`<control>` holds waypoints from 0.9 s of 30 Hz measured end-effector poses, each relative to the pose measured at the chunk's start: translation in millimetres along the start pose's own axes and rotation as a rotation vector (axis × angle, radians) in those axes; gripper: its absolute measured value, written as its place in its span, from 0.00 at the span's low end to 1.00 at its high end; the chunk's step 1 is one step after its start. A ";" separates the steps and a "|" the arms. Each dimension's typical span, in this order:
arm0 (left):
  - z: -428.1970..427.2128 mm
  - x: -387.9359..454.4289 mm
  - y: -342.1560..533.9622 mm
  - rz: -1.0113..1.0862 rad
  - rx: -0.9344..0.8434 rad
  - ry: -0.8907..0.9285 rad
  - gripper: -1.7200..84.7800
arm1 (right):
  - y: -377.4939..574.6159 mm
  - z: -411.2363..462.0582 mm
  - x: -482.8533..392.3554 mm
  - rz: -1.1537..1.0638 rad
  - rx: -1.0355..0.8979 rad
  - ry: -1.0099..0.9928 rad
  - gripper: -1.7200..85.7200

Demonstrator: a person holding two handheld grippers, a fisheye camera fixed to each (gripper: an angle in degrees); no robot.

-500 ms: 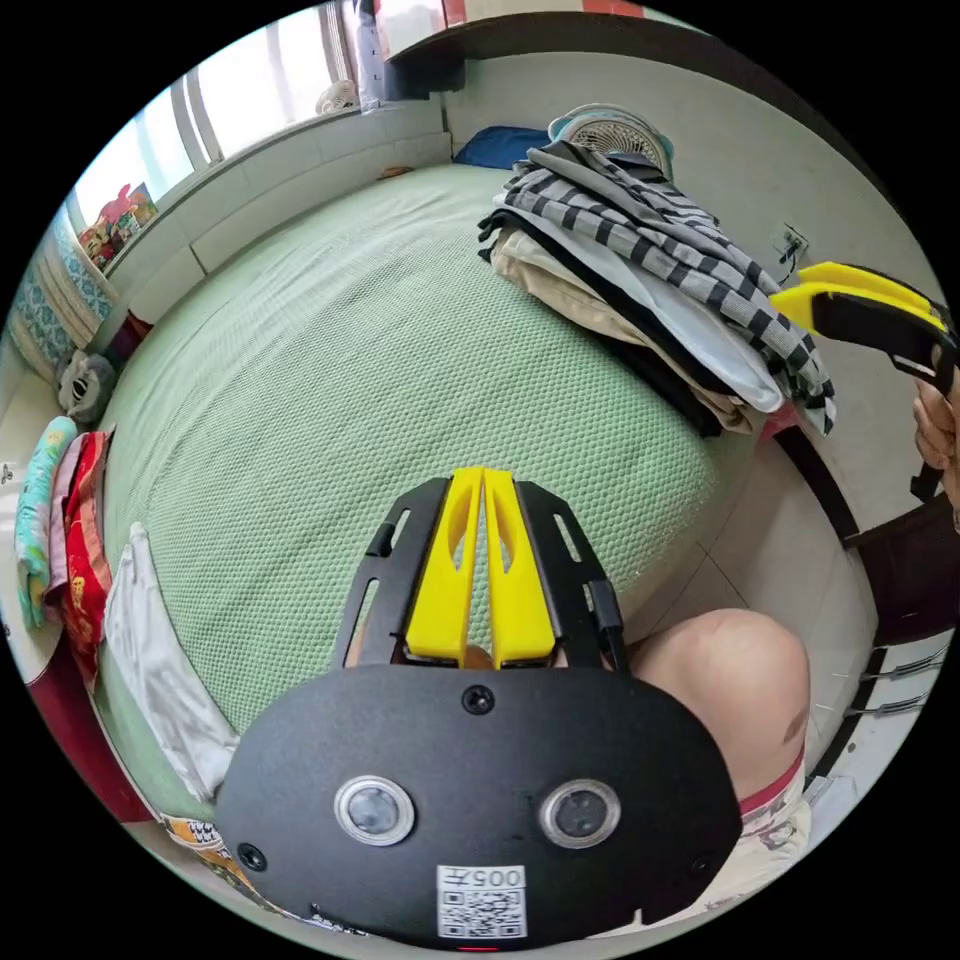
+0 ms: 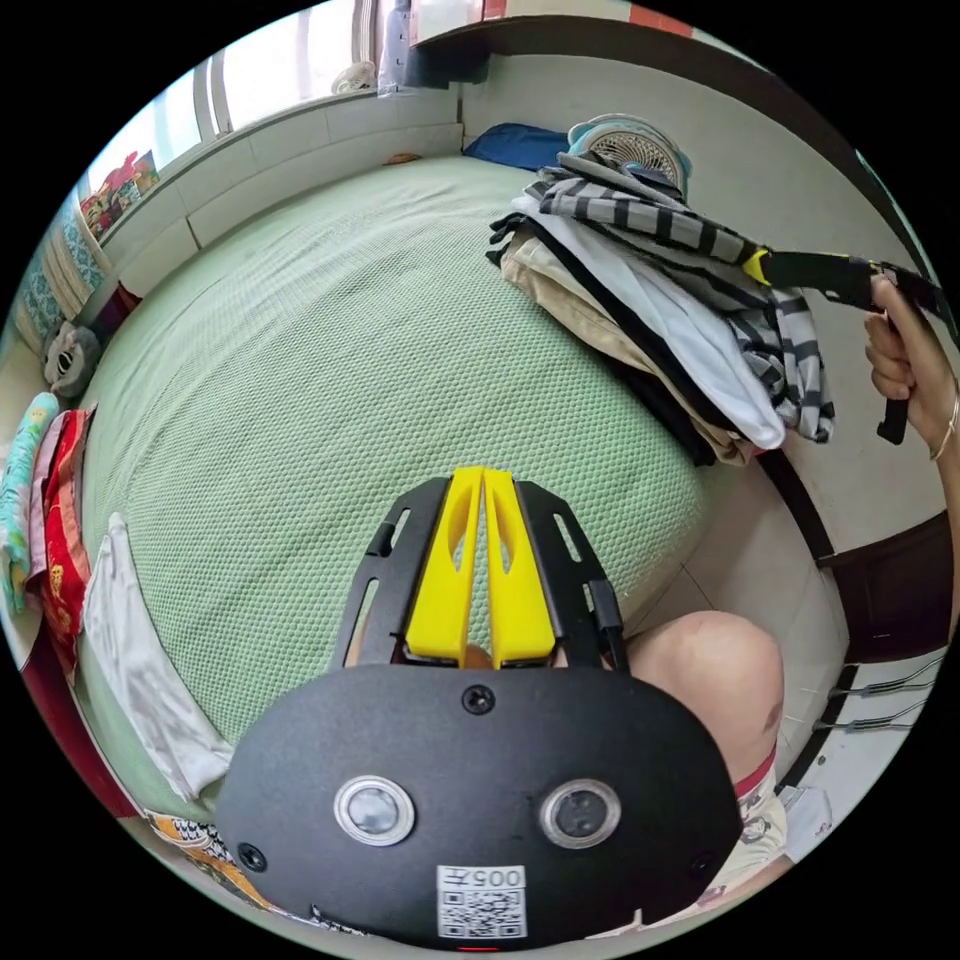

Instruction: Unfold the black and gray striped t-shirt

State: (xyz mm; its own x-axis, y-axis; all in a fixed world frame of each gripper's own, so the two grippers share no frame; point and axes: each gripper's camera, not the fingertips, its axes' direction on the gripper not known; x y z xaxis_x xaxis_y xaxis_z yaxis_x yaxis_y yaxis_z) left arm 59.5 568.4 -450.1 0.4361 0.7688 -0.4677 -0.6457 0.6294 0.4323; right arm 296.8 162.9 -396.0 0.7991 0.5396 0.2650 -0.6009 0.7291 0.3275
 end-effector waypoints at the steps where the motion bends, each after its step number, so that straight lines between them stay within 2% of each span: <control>1: -2.9 2.0 -1.0 0.007 0.015 -0.006 0.02 | -1.2 -4.0 8.8 0.024 0.008 -0.012 0.07; 3: -4.8 4.7 -1.9 0.018 0.026 -0.006 0.02 | -3.9 -14.9 41.2 0.112 0.028 -0.049 0.06; 7: 1.1 8.4 -3.4 0.030 0.005 -0.014 0.02 | -1.2 -12.4 58.6 0.146 0.029 -0.100 0.07; 15: 7.4 5.5 0.1 0.038 -0.012 -0.038 0.02 | -8.5 16.8 5.1 0.012 0.000 -0.094 0.19; 19: 8.6 -3.1 2.4 0.036 -0.019 -0.049 0.02 | -18.0 28.1 -15.3 -0.043 -0.028 -0.059 0.21; 22: 9.6 -13.1 4.6 0.021 -0.021 -0.042 0.02 | -25.1 41.7 -28.6 -0.076 -0.065 0.056 0.17; 24: 11.0 -20.1 5.3 0.006 -0.029 -0.031 0.02 | -28.4 38.3 -22.8 -0.026 -0.018 0.069 0.09; 27: 10.8 -29.1 6.2 -0.012 -0.034 -0.001 0.02 | -30.9 35.4 -18.8 -0.013 0.008 0.081 0.06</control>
State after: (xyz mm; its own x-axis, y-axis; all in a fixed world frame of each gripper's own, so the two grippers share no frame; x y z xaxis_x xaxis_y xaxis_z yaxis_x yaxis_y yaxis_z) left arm 49.6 551.1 -425.5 0.4446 0.7615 -0.4716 -0.6614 0.6342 0.4004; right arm 299.7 115.3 -379.0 0.8054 0.5626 0.1866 -0.5903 0.7332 0.3375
